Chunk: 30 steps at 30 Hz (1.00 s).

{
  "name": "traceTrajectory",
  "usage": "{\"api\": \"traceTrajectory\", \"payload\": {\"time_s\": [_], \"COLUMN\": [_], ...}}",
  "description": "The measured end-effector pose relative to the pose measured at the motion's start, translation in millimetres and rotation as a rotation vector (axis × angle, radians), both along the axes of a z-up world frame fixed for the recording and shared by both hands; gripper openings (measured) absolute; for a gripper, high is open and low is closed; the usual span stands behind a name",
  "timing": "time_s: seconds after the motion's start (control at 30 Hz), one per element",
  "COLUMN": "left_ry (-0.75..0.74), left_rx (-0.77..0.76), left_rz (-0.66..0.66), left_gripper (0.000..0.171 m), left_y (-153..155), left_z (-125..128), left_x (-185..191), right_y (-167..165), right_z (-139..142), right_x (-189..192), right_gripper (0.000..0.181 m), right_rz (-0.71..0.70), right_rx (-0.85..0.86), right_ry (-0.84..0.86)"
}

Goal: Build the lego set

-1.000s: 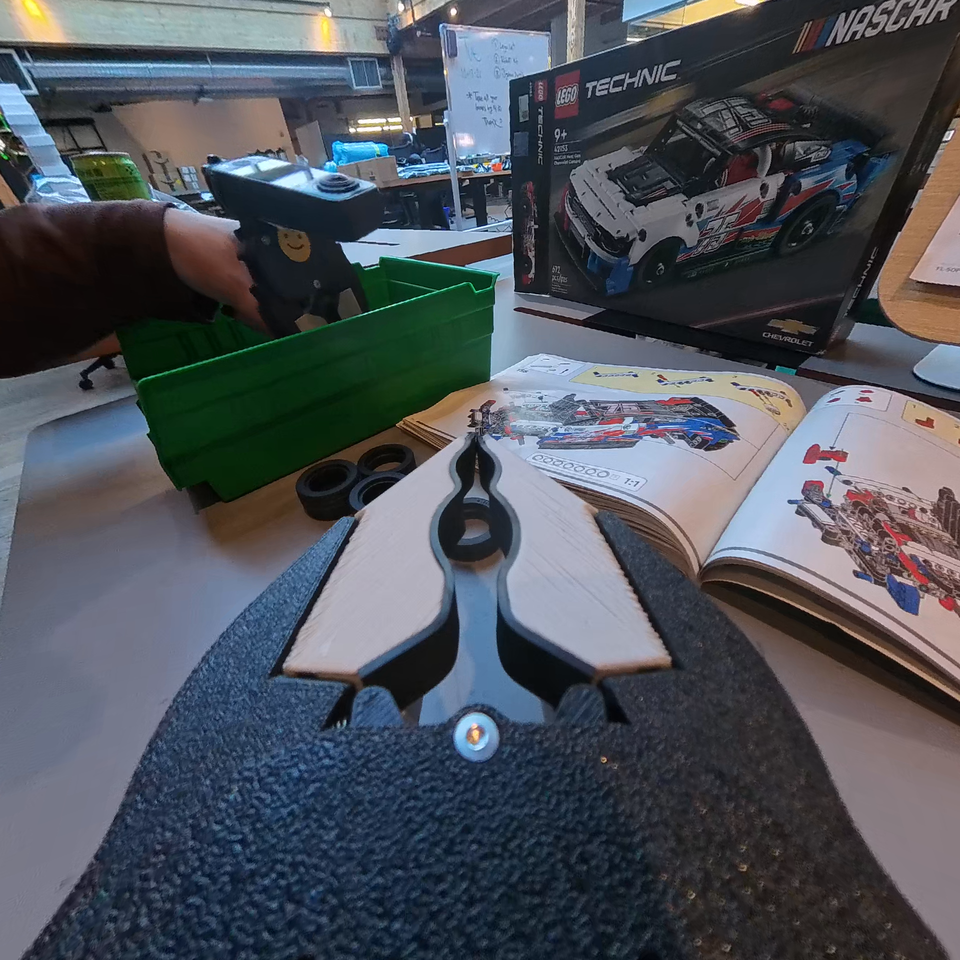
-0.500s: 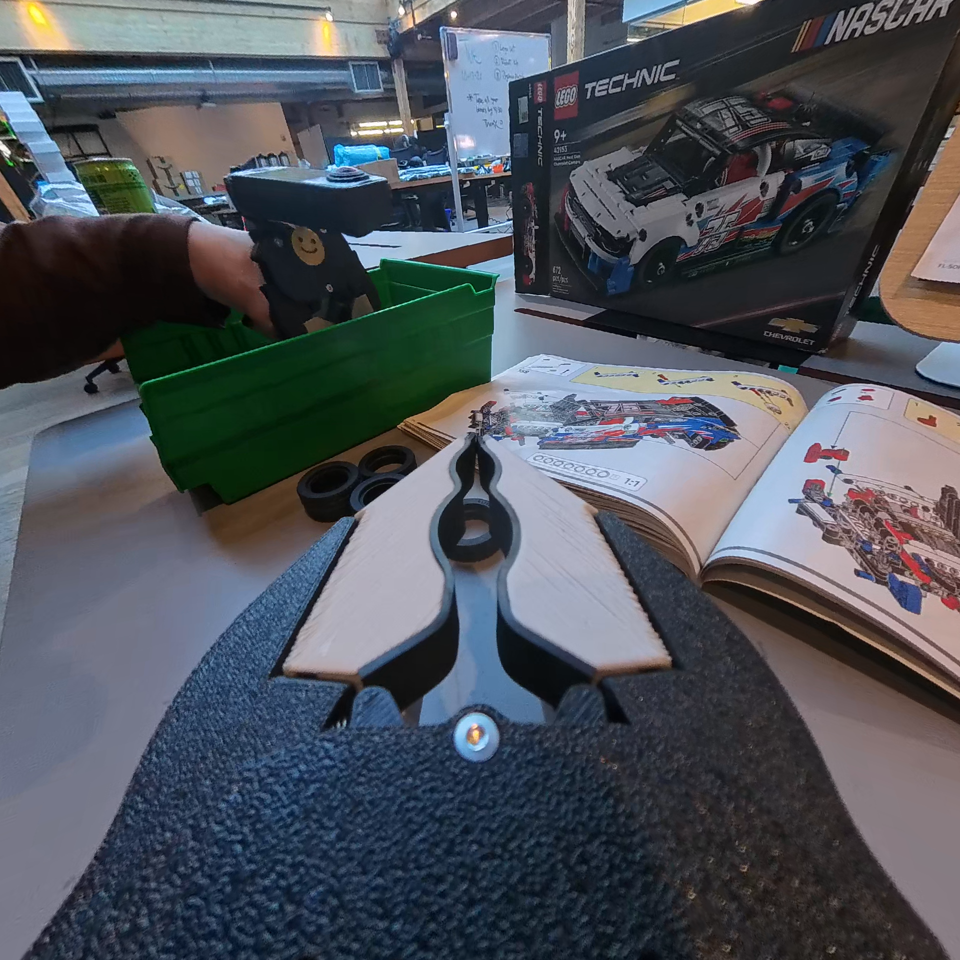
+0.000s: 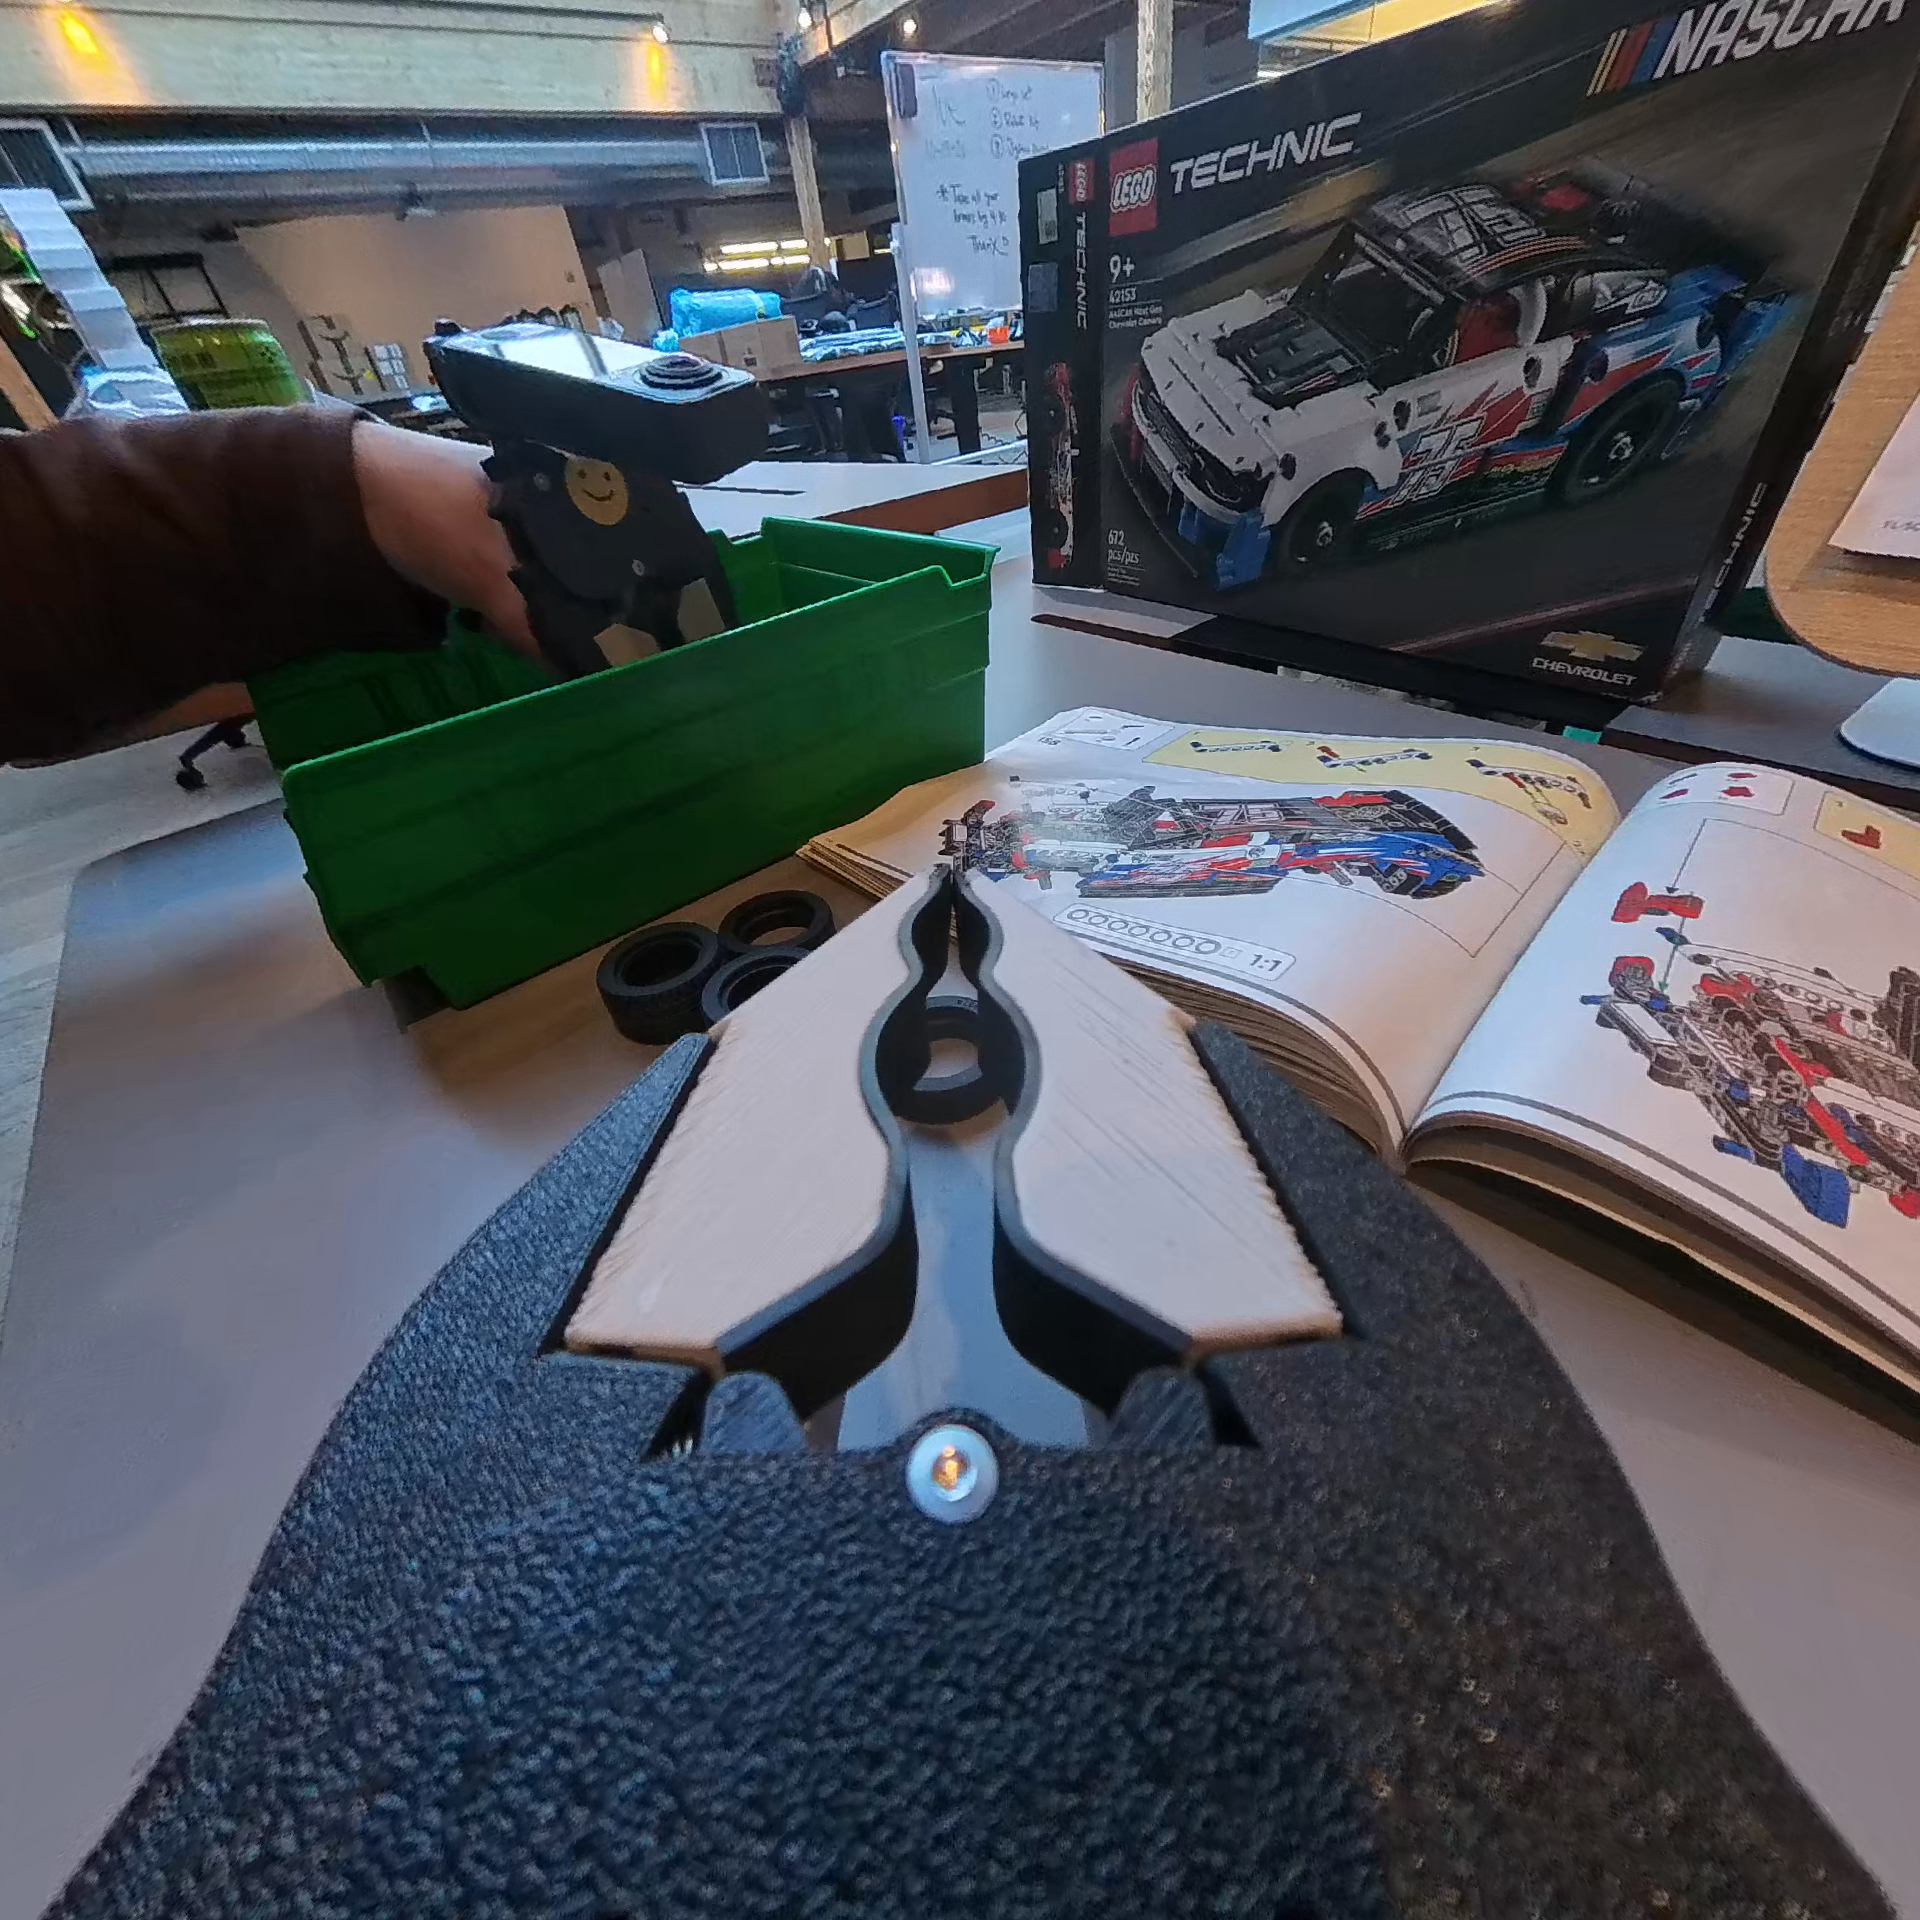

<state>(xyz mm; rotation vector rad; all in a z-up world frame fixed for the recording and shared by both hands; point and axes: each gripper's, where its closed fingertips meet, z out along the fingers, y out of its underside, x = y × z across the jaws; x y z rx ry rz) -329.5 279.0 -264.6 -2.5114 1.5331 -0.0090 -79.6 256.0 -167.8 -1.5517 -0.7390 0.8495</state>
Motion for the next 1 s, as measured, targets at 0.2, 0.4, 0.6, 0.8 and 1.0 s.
{"api": "traceTrajectory", "payload": {"time_s": [0.2, 0.4, 0.6, 0.8, 1.0], "left_ry": [0.022, 0.095, 0.018, 0.094, 0.065], "left_rx": [0.082, 0.175, 0.147, 0.143, 0.101], "left_rz": [-0.166, -0.364, -0.435, -0.51, -0.525], "left_gripper": [0.012, 0.012, 0.012, 0.015, 0.01], "left_y": [1.4, 5.4, 6.4, 20.3, 19.8], "left_z": [4.1, 2.2, 9.2, 5.5, 0.2], "left_x": [2.7, 3.3, 18.0, 19.2, 23.2], "right_y": [-0.2, 0.7, 1.9, 2.8, 4.1], "right_z": [0.1, 0.4, 0.9, 1.4, 2.0], "right_x": [0.1, 1.0, 2.7, 3.8, 5.5], "right_gripper": [0.0, 0.0, 0.0, 0.0, 0.0], "right_rz": [0.0, 0.001, 0.001, 0.002, 0.001], "right_rx": [0.001, -0.009, -0.021, -0.03, -0.041], "right_ry": [0.001, 0.011, 0.026, 0.038, 0.053]}}
